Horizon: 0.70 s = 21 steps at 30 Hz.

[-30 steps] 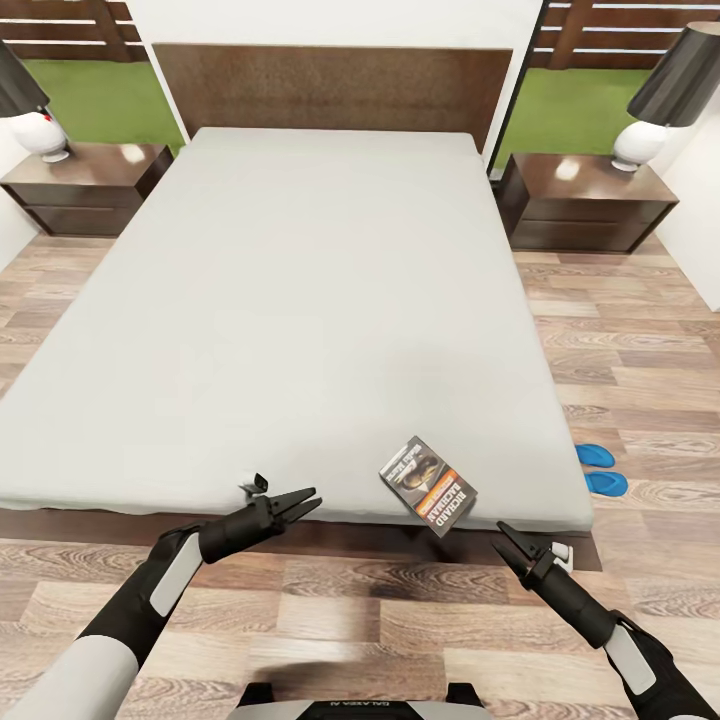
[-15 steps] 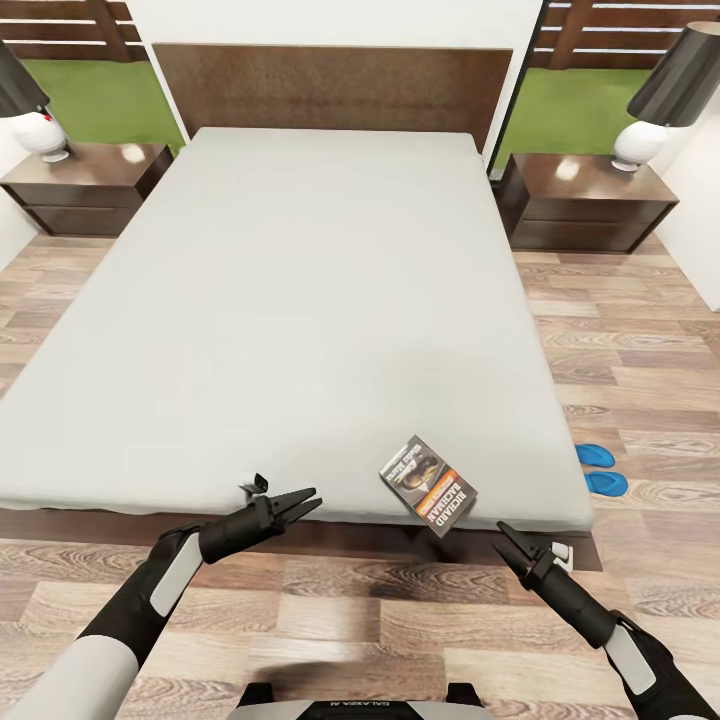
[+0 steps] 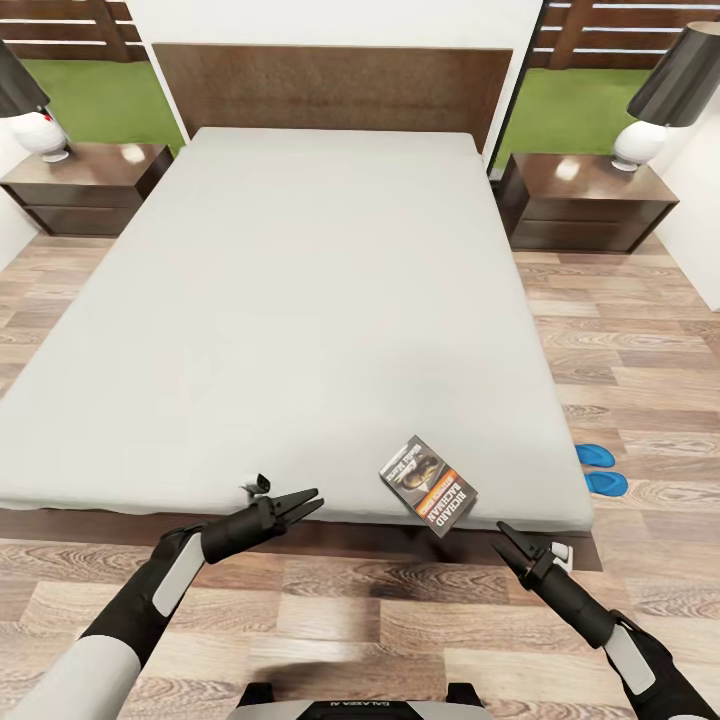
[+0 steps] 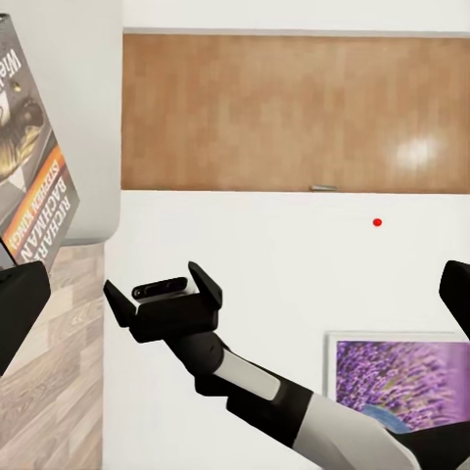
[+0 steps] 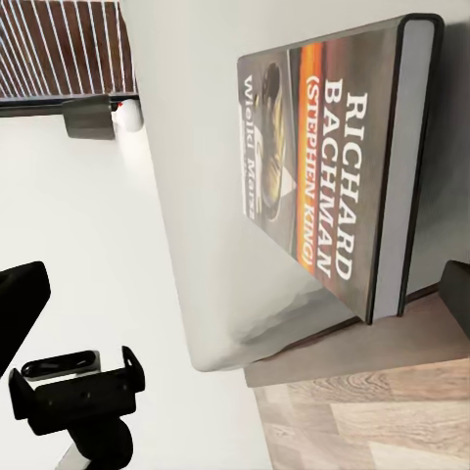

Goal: In the bedroom, move the book from the bed onto either nightstand, and place the two sandals side by side next to the bed.

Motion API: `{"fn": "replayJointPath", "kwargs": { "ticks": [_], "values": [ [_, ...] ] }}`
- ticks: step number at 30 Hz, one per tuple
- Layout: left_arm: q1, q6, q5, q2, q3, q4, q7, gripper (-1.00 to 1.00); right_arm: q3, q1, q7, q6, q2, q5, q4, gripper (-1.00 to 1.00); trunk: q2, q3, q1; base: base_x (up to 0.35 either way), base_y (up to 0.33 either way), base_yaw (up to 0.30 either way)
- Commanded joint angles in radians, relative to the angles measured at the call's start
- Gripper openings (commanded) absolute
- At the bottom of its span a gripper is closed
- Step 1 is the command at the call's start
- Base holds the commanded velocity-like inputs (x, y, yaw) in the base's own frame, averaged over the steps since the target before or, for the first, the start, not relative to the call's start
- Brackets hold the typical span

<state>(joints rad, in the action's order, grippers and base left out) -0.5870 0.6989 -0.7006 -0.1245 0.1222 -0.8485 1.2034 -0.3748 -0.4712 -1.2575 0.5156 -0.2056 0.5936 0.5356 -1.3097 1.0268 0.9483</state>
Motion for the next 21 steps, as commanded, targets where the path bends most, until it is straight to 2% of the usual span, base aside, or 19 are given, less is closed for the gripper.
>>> {"fn": "replayJointPath", "kwargs": {
  "ticks": [1,5,11,21],
  "values": [
    [0.0,0.009,-0.008,0.0,0.004,0.0,-0.001,1.0,-0.001,0.0,-0.002,0.009,0.0,0.003,0.0,1.0,-0.007,0.004,0.004,0.0,0.0,0.0],
    [0.0,0.008,-0.008,0.002,0.008,0.0,-0.001,1.0,-0.001,0.0,-0.002,0.009,0.0,0.003,0.0,1.0,-0.035,0.016,0.019,0.0,0.0,0.0],
    [0.0,0.009,-0.008,0.002,0.036,0.0,-0.001,1.0,-0.001,0.0,-0.002,0.009,0.0,0.003,-0.001,1.0,-0.035,0.016,0.019,0.0,0.0,0.0],
    [0.0,0.009,-0.008,0.001,0.04,0.0,-0.001,1.0,-0.001,0.0,-0.002,0.009,0.0,0.003,0.0,1.0,-0.035,0.016,0.019,0.0,0.046,0.0]
  ]
}}
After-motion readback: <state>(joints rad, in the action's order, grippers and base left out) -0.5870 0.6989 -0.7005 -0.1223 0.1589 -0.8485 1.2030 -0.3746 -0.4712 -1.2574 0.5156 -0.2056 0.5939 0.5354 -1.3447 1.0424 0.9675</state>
